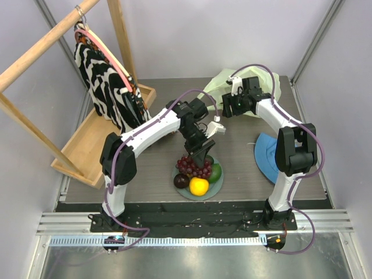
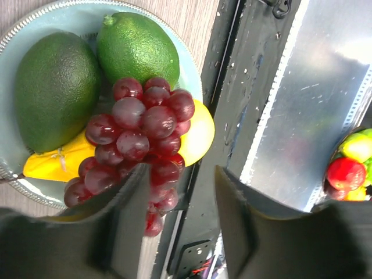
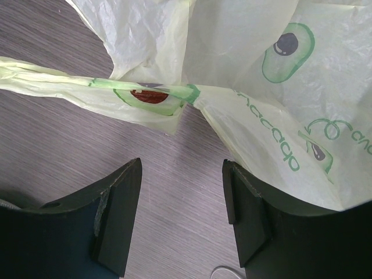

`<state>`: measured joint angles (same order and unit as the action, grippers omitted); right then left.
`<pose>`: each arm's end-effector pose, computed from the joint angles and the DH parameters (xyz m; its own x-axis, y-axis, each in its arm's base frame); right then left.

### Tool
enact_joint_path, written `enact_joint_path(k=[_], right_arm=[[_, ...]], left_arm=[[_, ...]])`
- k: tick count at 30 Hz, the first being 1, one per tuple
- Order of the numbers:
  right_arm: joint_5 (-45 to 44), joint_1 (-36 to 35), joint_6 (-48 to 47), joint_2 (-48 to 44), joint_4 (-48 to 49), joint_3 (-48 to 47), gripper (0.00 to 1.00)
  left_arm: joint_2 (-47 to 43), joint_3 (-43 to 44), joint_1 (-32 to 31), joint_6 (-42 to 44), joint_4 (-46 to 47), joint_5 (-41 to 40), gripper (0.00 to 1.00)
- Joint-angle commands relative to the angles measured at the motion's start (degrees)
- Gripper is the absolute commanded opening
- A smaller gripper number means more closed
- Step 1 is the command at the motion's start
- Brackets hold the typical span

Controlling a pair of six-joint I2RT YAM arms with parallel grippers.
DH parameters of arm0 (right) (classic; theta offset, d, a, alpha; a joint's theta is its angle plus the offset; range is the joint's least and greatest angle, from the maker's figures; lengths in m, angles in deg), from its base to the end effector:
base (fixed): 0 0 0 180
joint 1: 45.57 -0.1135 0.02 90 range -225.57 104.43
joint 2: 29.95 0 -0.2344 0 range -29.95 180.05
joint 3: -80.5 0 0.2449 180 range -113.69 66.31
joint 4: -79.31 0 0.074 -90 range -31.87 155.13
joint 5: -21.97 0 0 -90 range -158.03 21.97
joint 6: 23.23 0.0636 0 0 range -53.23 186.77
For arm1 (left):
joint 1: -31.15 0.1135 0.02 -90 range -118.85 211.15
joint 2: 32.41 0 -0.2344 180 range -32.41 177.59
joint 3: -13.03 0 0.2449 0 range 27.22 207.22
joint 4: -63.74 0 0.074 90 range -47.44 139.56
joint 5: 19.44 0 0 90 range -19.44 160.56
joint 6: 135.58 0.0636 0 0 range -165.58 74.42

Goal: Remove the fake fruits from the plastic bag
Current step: Place the fake fruit on the plate, then reset both arms

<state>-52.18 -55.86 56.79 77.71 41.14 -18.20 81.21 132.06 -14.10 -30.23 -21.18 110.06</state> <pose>0.4151 0.0930 0.1996 -0.6487 -0.2872 -0.7047 -0.4743 0.8768 0.0792 0.2389 -0.2984 0.2303 -0.5009 0.7954 -0.3411 0.7903 0.2597 -0.5549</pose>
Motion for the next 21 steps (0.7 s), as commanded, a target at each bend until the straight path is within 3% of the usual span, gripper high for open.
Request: enact_joint_path(k=[1, 2, 3, 8, 13, 17, 21], right_arm=[[0.4, -0.09, -0.48, -0.61, 1.58, -0.39, 0.65], [0.32, 0.0, -0.48, -0.61, 1.49, -0.48, 0.65], [0.4, -0.09, -0.48, -0.52, 1.4, -0.48, 0.65], [1.19, -0.09, -0.57, 0.53, 0.44, -1.18, 0.65], [1.46, -0.18, -1.09, 0.19, -0.97, -3.37, 0.66], [-0.12, -0.09, -4.08, -1.83, -6.41, -5.93, 0.75], [-3.63, -0.17, -8.12, -7.71, -10.37, -5.32, 0.91]], left_arm=[[-0.6, 2.82, -0.01, 0.81, -0.36, 0.84, 0.61], [-0.77, 3.09, -0.01, 0.99, -0.19, 0.31, 0.89], [-1.03, 2.92, -0.01, 0.82, 0.51, -0.56, 0.99], [-1.48, 4.23, -0.01, 0.81, 1.84, 0.75, 1.0], [-2.0, 11.42, 0.6, 3.89, -1.76, -1.53, 1.0], [-3.31, 16.97, 2.8, 3.81, -2.04, -6.44, 1.0], [-7.43, 14.53, 5.08, -0.14, 5.59, -17.95, 1.0]])
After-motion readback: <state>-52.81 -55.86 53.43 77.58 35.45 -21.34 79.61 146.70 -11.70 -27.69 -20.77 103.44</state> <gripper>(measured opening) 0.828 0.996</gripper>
